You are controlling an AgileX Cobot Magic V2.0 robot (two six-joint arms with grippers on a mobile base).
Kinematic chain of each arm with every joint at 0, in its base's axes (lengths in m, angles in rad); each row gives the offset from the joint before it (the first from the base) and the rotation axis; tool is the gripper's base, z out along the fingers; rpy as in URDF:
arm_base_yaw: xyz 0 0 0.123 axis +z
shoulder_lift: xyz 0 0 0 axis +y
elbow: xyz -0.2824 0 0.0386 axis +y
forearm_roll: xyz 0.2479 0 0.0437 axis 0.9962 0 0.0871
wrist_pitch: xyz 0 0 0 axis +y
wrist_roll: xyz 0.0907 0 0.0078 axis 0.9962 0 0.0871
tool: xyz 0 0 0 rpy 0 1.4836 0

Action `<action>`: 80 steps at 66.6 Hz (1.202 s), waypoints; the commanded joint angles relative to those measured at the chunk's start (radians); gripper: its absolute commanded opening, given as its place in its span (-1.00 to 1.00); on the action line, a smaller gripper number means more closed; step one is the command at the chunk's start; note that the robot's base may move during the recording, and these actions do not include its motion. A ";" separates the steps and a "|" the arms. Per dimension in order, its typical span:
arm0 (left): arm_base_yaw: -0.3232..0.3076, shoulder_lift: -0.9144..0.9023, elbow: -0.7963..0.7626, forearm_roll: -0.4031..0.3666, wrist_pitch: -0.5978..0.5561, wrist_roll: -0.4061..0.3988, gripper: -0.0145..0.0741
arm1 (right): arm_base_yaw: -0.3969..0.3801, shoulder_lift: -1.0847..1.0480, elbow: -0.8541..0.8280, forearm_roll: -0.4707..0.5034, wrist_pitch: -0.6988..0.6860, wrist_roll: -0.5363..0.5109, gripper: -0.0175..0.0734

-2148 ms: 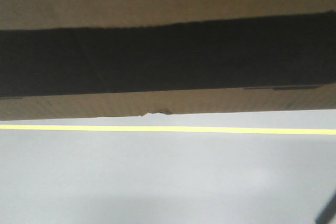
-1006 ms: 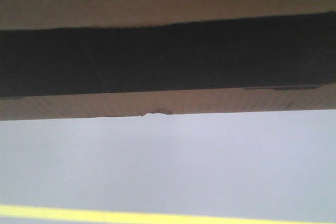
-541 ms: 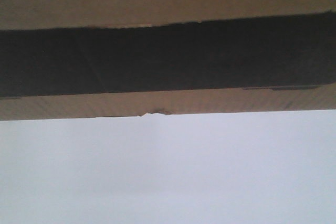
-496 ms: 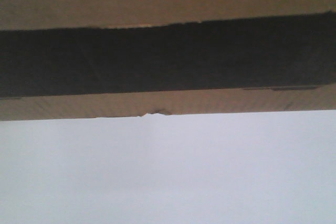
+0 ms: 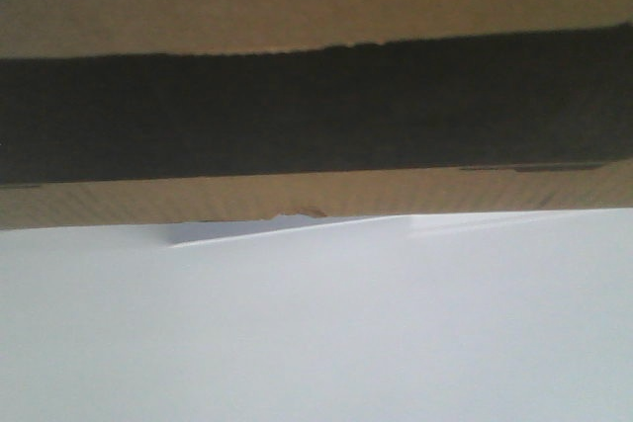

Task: Grab box from left shelf to table start
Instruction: 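Carry the box with both grippers while driving to the white table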

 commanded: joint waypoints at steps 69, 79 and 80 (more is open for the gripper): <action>-0.006 0.009 -0.038 -0.018 -0.192 -0.003 -0.90 | -0.005 0.015 -0.030 -0.036 -0.125 0.000 -0.49; -0.006 0.009 -0.038 -0.018 -0.192 -0.003 -0.90 | -0.005 0.015 -0.030 -0.036 -0.126 0.000 -0.49; -0.006 0.009 -0.038 -0.018 -0.192 -0.003 -0.90 | -0.005 0.015 -0.030 -0.036 -0.126 0.000 -0.49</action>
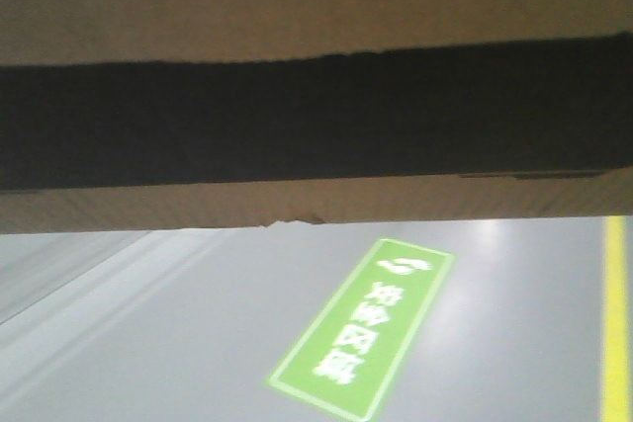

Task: Grab box from left shelf to table start
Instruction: 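Carry the box with both grippers while driving to the white table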

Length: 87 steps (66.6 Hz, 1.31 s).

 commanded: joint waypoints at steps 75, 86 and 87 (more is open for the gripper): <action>-0.006 0.005 -0.038 -0.014 -0.192 -0.003 -0.90 | -0.005 0.015 -0.030 -0.032 -0.134 -0.004 -0.49; -0.006 0.005 -0.038 -0.014 -0.192 -0.003 -0.90 | -0.005 0.015 -0.030 -0.032 -0.134 -0.004 -0.49; -0.006 0.005 -0.038 -0.014 -0.192 -0.003 -0.90 | -0.005 0.015 -0.030 -0.032 -0.134 -0.004 -0.49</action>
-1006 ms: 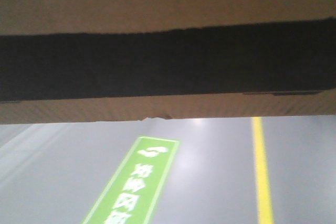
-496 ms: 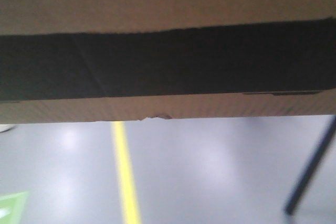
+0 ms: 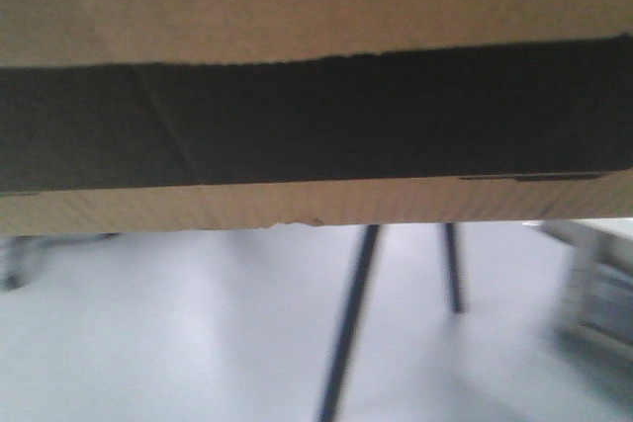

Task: Grab box from left shelf to table start
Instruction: 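Carry the box with both grippers while driving to the white table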

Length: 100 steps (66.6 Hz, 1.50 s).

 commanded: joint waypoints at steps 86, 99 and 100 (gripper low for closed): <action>-0.008 0.007 -0.037 -0.014 -0.194 -0.003 -0.90 | -0.005 0.015 -0.030 -0.032 -0.134 -0.004 -0.49; -0.008 0.007 -0.037 -0.014 -0.194 -0.003 -0.90 | -0.005 0.015 -0.030 -0.032 -0.134 -0.004 -0.49; -0.008 0.007 -0.037 -0.014 -0.194 -0.003 -0.90 | -0.005 0.015 -0.030 -0.032 -0.134 -0.004 -0.49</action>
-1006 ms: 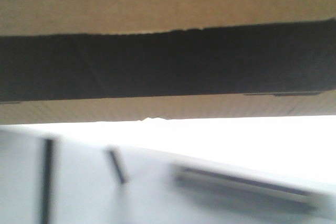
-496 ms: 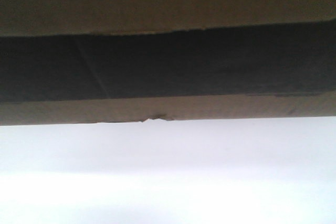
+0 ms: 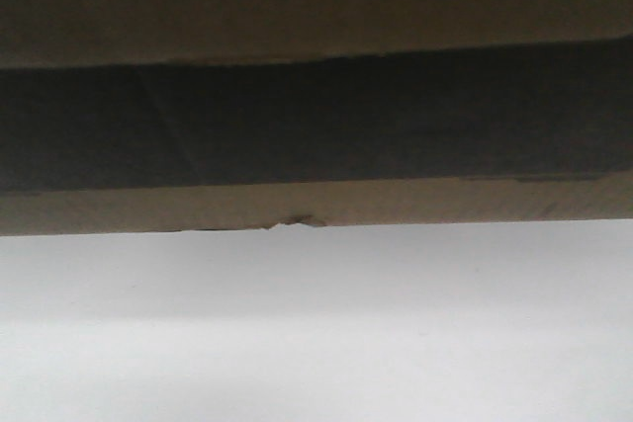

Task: Grab box from left shelf to table start
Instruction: 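Carry the box with both grippers while driving to the white table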

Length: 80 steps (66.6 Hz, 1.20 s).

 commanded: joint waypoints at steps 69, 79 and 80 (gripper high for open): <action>-0.008 0.005 -0.037 -0.020 -0.192 -0.005 -0.90 | -0.005 0.015 -0.030 -0.030 -0.138 -0.006 -0.49; -0.008 0.005 -0.037 -0.020 -0.205 -0.005 -0.90 | -0.005 0.015 -0.030 -0.031 -0.138 -0.006 -0.49; -0.008 0.005 -0.037 -0.020 -0.205 -0.005 -0.90 | -0.005 0.015 -0.030 -0.031 -0.138 -0.006 -0.49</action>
